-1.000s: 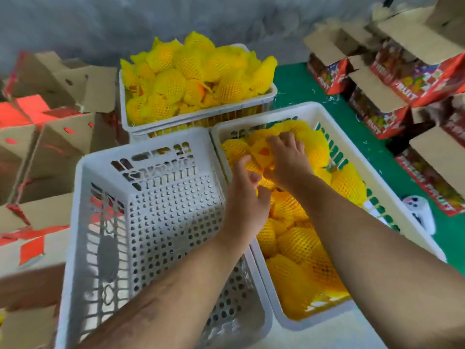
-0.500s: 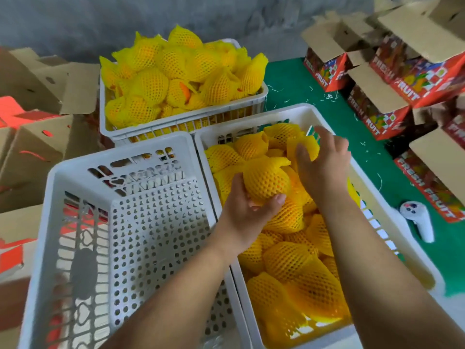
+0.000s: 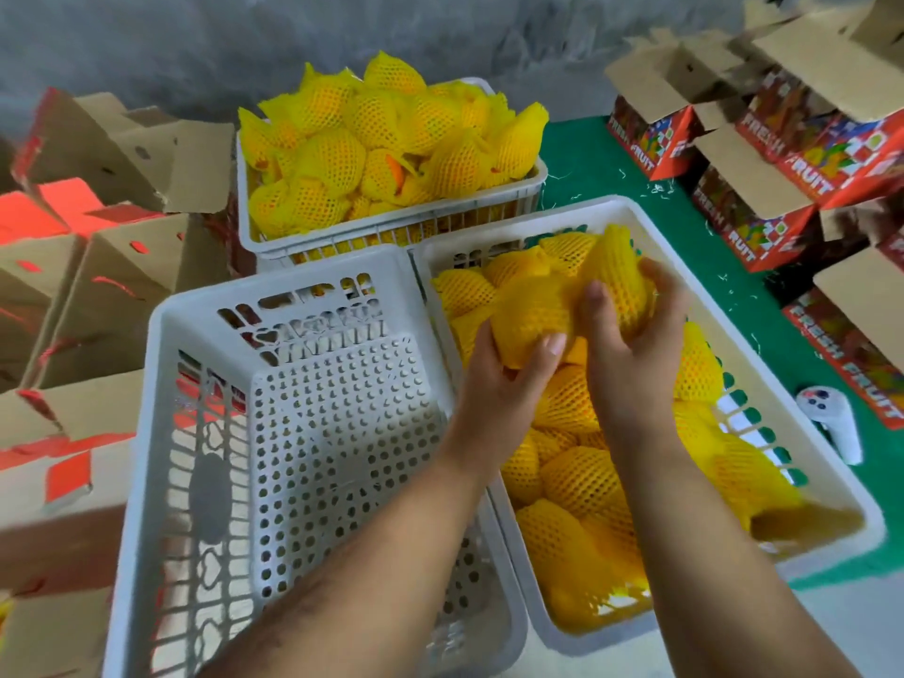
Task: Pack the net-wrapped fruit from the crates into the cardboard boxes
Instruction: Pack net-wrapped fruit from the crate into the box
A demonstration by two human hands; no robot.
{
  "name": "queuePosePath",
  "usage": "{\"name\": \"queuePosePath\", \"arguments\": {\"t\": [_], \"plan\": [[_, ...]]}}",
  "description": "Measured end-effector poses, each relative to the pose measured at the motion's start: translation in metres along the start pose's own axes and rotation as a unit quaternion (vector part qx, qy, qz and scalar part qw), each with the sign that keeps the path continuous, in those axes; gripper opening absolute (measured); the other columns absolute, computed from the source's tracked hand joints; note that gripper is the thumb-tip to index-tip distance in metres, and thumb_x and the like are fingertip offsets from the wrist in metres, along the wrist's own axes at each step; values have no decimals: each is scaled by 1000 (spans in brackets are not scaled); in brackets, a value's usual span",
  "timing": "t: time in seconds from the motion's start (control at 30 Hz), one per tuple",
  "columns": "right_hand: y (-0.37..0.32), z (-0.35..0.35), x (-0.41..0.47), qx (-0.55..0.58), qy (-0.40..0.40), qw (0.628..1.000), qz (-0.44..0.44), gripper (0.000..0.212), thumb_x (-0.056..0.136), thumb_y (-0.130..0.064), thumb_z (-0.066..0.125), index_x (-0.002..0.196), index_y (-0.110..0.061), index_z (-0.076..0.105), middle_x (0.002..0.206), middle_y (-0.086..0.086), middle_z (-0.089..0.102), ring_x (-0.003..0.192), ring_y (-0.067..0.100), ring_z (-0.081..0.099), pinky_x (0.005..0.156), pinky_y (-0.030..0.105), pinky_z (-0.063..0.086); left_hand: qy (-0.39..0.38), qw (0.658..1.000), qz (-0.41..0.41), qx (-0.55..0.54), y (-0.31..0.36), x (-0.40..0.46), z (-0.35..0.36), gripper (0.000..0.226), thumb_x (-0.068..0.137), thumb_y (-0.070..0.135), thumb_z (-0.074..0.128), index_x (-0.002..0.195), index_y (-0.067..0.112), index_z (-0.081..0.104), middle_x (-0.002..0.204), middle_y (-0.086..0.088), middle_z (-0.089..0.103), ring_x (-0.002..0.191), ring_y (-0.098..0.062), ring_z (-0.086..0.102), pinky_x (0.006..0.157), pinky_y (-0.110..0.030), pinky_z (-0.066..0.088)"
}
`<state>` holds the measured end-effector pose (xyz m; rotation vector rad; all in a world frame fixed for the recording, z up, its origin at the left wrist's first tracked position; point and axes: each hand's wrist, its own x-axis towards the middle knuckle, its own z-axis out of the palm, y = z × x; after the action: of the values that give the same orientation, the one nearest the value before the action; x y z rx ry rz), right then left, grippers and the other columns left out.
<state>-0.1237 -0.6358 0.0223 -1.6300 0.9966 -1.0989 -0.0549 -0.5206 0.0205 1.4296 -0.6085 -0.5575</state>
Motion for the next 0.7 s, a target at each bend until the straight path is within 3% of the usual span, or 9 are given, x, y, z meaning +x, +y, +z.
{"name": "queuePosePath", "arguments": {"t": [0.1,0.17,0.27,0.43,0.5,0.57,0.63,0.7], "plan": [[-37,12,-54,132,-82,985,81,60,94,-59,63,141,-26,45,115,-4,66,105,13,66,83,36,58,32,999,0,-38,16,-28,-25,60,98,52,56,139,8,49,106,-11,63,92,-26,64,78,-22,53],[-52,22,-84,187,-136,968,95,49,96,-47,66,135,-23,49,100,-4,68,88,14,68,68,26,56,52,998,-22,-40,23,-54,-54,82,86,71,59,146,18,42,122,-3,64,102,-19,67,84,-29,55],[-76,44,-128,195,-219,949,114,51,89,-44,75,131,-25,53,96,-4,70,82,12,69,66,25,55,83,991,-68,-82,29,-94,-110,104,66,88,66,150,33,36,141,1,60,124,-21,64,103,-45,53],[-108,98,-221,209,-342,904,150,51,82,-34,82,127,-37,56,109,3,73,97,22,73,77,33,61,137,970,-50,-193,35,-168,-208,93,79,60,80,154,30,34,145,-5,60,127,-31,63,109,-51,48],[-120,126,-272,213,-385,883,163,50,83,-30,81,126,-37,56,108,4,71,96,23,72,78,35,59,186,967,-34,-171,33,-202,-256,84,85,51,78,151,23,34,142,-11,61,121,-26,68,100,-42,56],[-131,156,-327,192,-407,879,157,48,86,-27,79,126,-37,54,102,-2,72,88,15,72,72,26,57,250,960,-26,-121,32,-236,-308,66,90,43,72,143,30,37,139,-18,61,114,-17,70,91,-34,59],[-141,189,-381,177,-416,878,156,49,88,-25,76,130,-35,52,92,-8,71,77,8,68,65,21,54,291,952,-17,-88,32,-266,-357,57,91,44,71,135,44,34,130,-10,65,104,-16,72,83,-32,60],[-152,219,-431,177,-412,876,180,54,85,-23,75,132,-29,50,90,-6,70,75,9,67,62,24,54,299,953,-31,-34,30,-292,-404,54,95,46,67,134,48,30,131,4,61,103,-6,70,79,-20,58]]}}
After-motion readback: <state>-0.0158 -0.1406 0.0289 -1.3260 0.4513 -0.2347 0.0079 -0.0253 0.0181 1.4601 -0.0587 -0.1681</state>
